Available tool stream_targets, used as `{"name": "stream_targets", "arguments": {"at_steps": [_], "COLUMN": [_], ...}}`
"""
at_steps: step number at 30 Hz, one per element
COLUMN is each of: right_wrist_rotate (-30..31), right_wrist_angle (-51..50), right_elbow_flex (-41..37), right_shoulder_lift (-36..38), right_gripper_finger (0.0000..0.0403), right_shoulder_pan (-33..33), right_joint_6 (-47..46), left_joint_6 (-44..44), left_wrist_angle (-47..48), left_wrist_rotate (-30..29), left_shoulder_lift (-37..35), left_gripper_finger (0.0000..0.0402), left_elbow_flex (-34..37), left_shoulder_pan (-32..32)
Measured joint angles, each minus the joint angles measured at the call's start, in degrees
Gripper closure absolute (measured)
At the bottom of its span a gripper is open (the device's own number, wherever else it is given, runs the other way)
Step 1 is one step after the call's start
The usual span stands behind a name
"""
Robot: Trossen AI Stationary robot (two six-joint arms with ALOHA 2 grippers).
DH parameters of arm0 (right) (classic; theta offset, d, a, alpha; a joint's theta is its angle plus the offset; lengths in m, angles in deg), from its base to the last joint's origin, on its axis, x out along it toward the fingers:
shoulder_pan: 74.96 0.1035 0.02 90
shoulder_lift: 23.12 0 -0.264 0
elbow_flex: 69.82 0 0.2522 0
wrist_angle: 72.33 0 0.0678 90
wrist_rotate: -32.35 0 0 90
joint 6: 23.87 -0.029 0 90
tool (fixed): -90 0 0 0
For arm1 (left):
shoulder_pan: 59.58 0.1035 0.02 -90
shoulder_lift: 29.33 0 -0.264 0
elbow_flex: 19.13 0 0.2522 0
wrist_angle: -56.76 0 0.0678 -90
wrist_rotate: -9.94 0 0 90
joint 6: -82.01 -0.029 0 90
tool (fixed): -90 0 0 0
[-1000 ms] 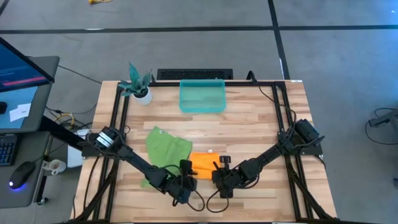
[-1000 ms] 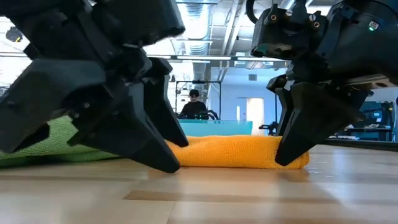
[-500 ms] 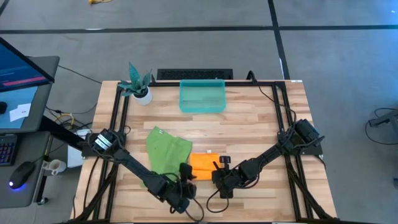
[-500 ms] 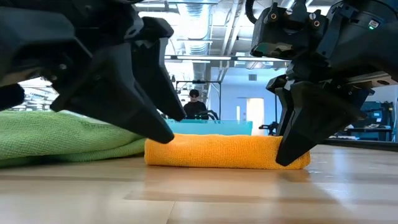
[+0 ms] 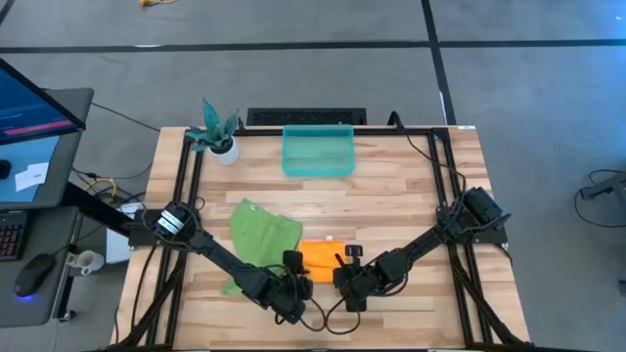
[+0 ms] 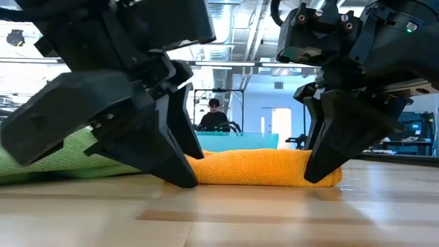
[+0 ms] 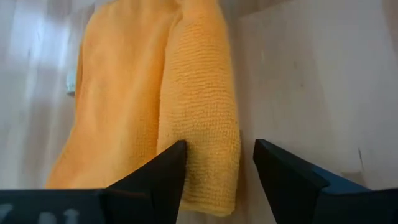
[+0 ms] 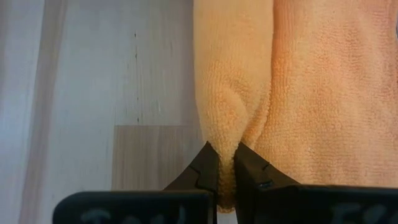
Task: Roll microfiber towels into tight, uniform cylinder then place into a basket
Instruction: Roll the orange microfiber cloth
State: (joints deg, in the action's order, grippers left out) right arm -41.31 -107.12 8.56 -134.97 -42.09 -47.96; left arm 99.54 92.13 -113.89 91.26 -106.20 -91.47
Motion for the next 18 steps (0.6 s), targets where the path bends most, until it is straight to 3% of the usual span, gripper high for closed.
{"name": "stream_targets", "arguments": {"at_steps": [7,15,18], "right_wrist_rotate": [-1.88,-6.75,-9.88], "right_wrist_angle": [-0.51,-0.07,0.34], "right_elbow_flex": [0.06,0.13,0.15], "right_shoulder_lift": [0.0,0.04,0.08], "right_gripper_finger": [0.0365,0.0365,0.0365], "right_shoulder_pan": [0.23,0.92,1.12], "right_joint_6": [0.15,0.6,0.64], "left_joint_6": [4.32,5.49,7.19], "left_wrist_angle": [1.97,2.02,1.97], "left_wrist_rotate": [5.28,11.1,14.79], "left_shoulder_lift": [-0.28,-0.84,-2.42], "left_gripper_finger": [0.0241,0.0376,0.0389], "left_elbow_flex": [-0.02,0.01,0.21], "left_shoulder_pan": [1.59,3.38,3.48]}}
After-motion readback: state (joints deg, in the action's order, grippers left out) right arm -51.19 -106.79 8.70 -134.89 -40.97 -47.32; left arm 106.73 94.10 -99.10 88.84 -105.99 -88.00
